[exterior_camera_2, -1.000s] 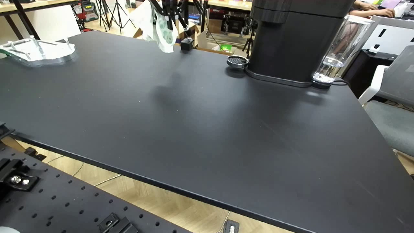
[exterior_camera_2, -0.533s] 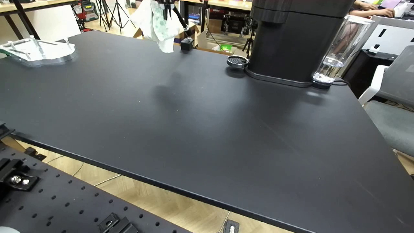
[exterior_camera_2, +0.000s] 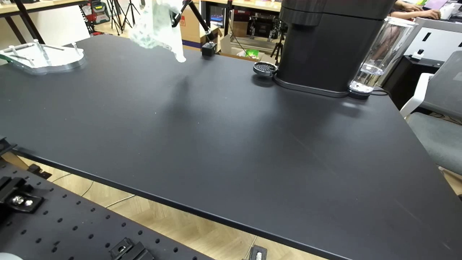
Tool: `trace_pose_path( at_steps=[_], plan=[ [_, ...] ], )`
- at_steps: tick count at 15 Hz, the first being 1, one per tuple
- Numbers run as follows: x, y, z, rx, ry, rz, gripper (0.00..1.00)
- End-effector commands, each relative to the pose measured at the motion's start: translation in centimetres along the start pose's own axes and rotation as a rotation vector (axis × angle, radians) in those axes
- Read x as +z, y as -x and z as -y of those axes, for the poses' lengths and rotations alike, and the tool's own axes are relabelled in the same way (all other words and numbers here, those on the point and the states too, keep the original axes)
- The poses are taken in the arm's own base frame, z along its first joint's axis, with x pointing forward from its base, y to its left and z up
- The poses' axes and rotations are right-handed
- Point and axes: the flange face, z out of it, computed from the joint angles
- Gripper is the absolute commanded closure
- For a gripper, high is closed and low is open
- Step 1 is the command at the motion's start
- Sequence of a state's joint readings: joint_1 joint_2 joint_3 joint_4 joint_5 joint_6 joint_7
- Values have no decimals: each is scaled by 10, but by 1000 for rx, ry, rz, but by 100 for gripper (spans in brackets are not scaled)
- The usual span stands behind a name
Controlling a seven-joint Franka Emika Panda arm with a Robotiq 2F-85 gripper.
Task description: Put the towel on the table
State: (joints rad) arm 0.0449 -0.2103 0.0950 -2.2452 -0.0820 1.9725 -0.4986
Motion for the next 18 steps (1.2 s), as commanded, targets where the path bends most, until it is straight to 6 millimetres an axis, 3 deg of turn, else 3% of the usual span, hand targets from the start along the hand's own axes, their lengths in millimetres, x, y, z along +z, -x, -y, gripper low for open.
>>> trace_pose_path(
  at_steps=[1, 3, 6, 14, 15, 16, 18],
  plan=[
    [-25, 52, 27, 151, 16, 11, 99],
    [-29, 69, 33, 203, 17, 24, 99],
    [-24, 77, 30, 288, 5, 13, 99],
    [21, 62, -23, 553, -47, -62, 99],
    [25, 59, -28, 557, -52, -72, 82],
    [30, 56, -31, 562, -53, -79, 71],
    [36, 52, -32, 550, -44, -84, 58]
  ],
)
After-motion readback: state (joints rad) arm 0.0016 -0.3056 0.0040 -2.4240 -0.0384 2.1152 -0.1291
